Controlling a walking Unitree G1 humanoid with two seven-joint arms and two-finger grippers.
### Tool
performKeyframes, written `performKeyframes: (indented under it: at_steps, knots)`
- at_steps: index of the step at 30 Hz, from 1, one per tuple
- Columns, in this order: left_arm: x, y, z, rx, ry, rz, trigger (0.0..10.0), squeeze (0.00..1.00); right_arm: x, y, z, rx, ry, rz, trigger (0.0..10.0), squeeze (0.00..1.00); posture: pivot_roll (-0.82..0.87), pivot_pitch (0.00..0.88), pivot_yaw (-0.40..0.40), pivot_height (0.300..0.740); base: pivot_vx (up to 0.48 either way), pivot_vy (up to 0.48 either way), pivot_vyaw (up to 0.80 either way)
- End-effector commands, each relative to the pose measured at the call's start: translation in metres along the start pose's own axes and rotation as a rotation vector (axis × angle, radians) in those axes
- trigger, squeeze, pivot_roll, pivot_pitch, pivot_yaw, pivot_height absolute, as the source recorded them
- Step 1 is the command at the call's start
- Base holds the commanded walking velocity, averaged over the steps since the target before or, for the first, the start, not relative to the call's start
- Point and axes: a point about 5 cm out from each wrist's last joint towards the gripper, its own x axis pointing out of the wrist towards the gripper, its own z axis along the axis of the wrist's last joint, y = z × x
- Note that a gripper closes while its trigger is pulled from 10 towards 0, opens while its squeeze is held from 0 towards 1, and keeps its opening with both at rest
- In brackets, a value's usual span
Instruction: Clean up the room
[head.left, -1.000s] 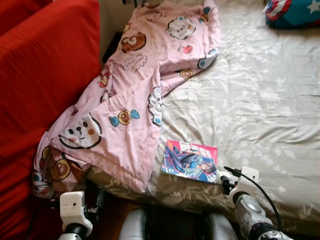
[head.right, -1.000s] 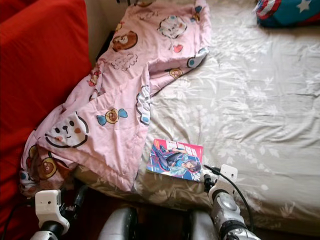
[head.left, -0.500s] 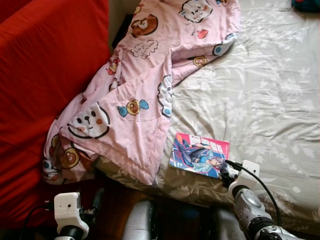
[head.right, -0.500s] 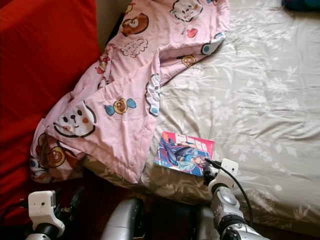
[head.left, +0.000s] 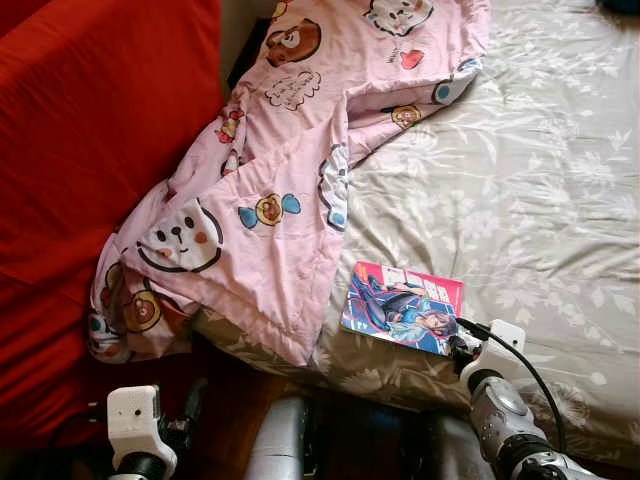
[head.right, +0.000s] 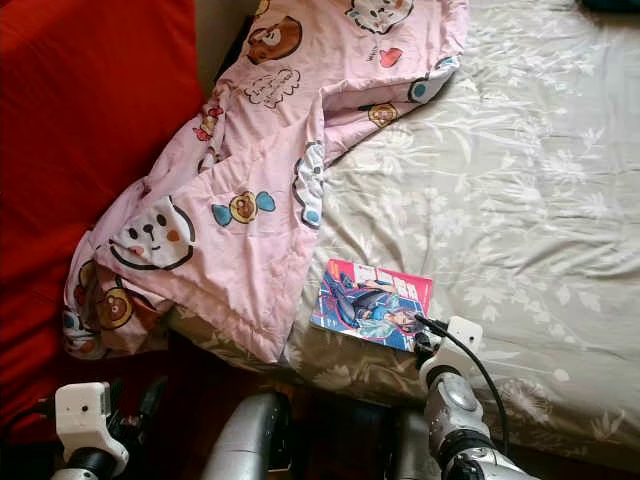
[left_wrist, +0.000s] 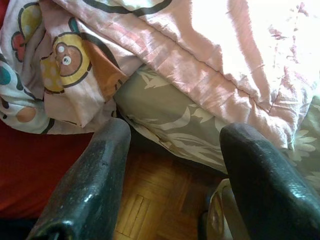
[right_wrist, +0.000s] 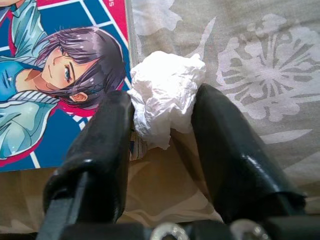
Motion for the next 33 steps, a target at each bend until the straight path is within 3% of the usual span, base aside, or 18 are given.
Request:
performKeyframes:
  at_steps: [1, 15, 25, 29, 33]
  knots:
    - [-0.007, 0.008, -0.011, 0.022, 0.057, 0.028, 10.0, 0.00, -0.003, -0.001, -0.013, 0.005, 0.037, -0.004, 0.0, 0.00, 0.21, 0.308, 0.142, 0.655, 0.000, 0.000, 0.00]
    - [-0.003, 0.007, -0.021, 0.012, 0.069, 0.053, 10.0, 0.00, -0.003, 0.000, -0.009, 0.026, 0.005, 0.009, 0.0, 0.00, 0.19, 0.270, 0.114, 0.655, 0.000, 0.000, 0.00]
    - [0.025, 0.006, -0.042, -0.038, 0.111, 0.074, 10.0, 0.00, -0.007, -0.011, -0.009, 0.014, -0.055, 0.048, 0.0, 0.00, 0.10, 0.155, 0.020, 0.655, 0.000, 0.000, 0.00]
    - [0.032, 0.007, -0.059, -0.066, 0.179, 0.111, 10.0, 0.00, -0.014, -0.021, -0.022, -0.003, -0.057, 0.057, 0.0, 0.00, 0.05, 0.106, -0.006, 0.655, 0.000, 0.000, 0.00]
    - [0.033, -0.001, -0.073, -0.057, 0.249, 0.071, 10.0, 0.00, -0.023, -0.032, -0.042, -0.013, -0.010, 0.047, 0.0, 0.00, 0.03, 0.072, -0.008, 0.655, 0.000, 0.000, 0.00]
